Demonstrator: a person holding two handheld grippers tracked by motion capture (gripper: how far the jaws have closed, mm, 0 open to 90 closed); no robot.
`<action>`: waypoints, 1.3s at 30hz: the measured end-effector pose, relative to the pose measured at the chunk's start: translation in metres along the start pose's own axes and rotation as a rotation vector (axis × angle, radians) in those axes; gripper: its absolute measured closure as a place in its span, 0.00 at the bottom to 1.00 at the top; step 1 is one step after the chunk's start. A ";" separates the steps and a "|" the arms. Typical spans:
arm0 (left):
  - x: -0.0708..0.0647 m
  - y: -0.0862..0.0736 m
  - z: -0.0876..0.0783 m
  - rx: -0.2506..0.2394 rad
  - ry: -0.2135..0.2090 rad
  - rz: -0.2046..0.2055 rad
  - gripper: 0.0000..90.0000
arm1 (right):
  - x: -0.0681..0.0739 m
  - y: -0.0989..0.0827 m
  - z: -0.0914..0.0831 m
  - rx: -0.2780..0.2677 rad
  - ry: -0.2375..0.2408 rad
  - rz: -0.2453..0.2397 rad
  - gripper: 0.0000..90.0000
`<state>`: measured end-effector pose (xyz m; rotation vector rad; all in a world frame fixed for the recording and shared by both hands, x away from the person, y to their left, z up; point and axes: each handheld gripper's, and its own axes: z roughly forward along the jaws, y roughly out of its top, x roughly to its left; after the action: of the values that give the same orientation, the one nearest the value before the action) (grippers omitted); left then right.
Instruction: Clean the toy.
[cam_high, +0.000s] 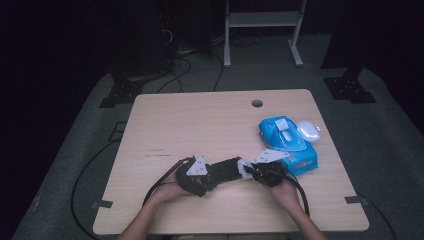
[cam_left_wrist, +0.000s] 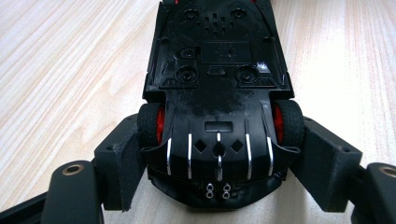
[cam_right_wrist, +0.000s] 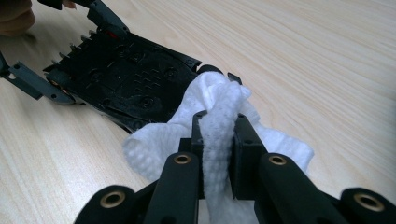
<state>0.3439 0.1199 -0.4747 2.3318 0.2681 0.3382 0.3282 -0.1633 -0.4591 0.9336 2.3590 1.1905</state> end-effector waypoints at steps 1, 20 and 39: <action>0.000 0.000 0.000 0.000 0.001 0.001 0.28 | 0.003 0.001 0.001 -0.004 0.017 0.001 0.90; 0.001 -0.001 -0.001 0.000 0.004 -0.004 0.28 | 0.013 0.004 0.005 -0.008 0.075 -0.034 0.90; -0.008 0.004 0.001 -0.019 -0.033 0.050 0.28 | -0.014 0.000 0.007 -0.046 0.015 0.082 0.90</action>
<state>0.3374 0.1144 -0.4742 2.3262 0.1901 0.3251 0.3427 -0.1685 -0.4632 1.0185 2.3144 1.2820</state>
